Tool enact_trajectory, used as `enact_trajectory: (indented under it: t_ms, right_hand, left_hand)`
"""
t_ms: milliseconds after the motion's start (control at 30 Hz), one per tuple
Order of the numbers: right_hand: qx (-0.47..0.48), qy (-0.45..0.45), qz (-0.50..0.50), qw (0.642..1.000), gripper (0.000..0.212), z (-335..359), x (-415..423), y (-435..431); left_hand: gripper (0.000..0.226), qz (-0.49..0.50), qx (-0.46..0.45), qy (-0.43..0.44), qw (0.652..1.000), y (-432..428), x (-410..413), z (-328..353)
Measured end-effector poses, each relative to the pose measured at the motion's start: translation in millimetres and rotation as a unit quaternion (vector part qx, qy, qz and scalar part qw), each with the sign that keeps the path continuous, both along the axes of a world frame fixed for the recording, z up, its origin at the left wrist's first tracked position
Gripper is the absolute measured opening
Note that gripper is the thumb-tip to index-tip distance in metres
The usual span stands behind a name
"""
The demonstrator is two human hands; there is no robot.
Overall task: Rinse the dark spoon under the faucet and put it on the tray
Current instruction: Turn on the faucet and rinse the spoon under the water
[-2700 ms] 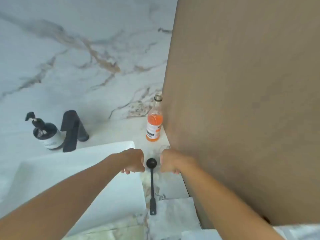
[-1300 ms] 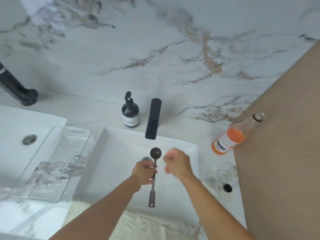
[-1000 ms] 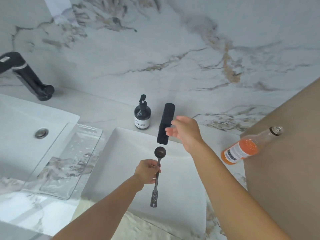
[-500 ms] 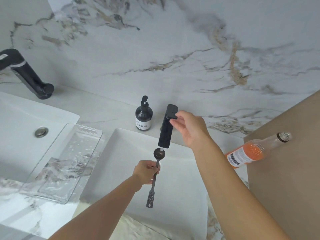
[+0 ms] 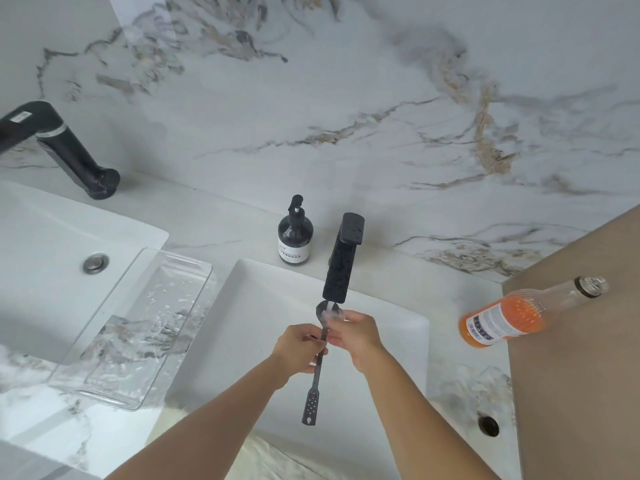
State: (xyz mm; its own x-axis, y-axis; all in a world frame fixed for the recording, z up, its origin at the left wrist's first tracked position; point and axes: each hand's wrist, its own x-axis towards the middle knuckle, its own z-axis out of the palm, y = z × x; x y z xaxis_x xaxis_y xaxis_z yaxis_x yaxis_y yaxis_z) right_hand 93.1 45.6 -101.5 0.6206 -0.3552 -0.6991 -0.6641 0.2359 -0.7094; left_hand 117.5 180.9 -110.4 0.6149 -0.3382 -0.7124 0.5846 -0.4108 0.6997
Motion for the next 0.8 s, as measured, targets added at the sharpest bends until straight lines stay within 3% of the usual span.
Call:
enact_trajectory:
  t_ms: [167, 333, 433, 500, 567, 633, 733, 800]
  right_hand:
    - [-0.162, 0.032, -0.003, 0.986, 0.018, -1.1, 10.4, 5.0]
    - [-0.180, 0.002, 0.029, 0.983, 0.030, -0.2, 14.2, 3.2]
    - [-0.186, -0.023, 0.045, 0.981, 0.030, -2.6, 13.7, -1.4]
    - [-0.159, -0.031, 0.048, 0.986, 0.018, -2.8, 11.3, -5.0]
    - [-0.129, -0.036, 0.049, 0.990, 0.016, -2.1, 10.2, -9.2]
    - [-0.105, -0.036, 0.052, 0.992, 0.026, 0.5, 9.4, -9.5]
    - [0.027, -0.001, 0.066, 0.997, 0.035, 2.8, 3.6, -2.8]
    - [0.083, 0.040, 0.108, 0.990, 0.042, 3.4, -2.6, -3.6]
  left_hand:
    - [0.026, 0.067, -0.043, 0.061, 0.995, -14.6, 10.8, 12.3]
    - [0.038, 0.098, 0.062, 0.019, 0.993, -34.8, 21.0, 14.5]
    - [0.024, 0.120, 0.012, 0.058, 0.991, -36.5, 25.8, 15.3]
    - [0.017, 0.133, -0.086, 0.100, 0.982, -36.1, 27.7, 19.7]
    - [0.018, 0.129, -0.128, 0.101, 0.978, -37.0, 29.0, 18.3]
    - [0.019, 0.158, -0.113, 0.079, 0.978, -39.9, 29.6, 10.1]
    - [0.020, 0.197, -0.087, 0.059, 0.975, -44.1, 29.8, -0.5]
    - [0.019, 0.154, -0.026, -0.001, 0.988, -43.7, 32.7, -4.0]
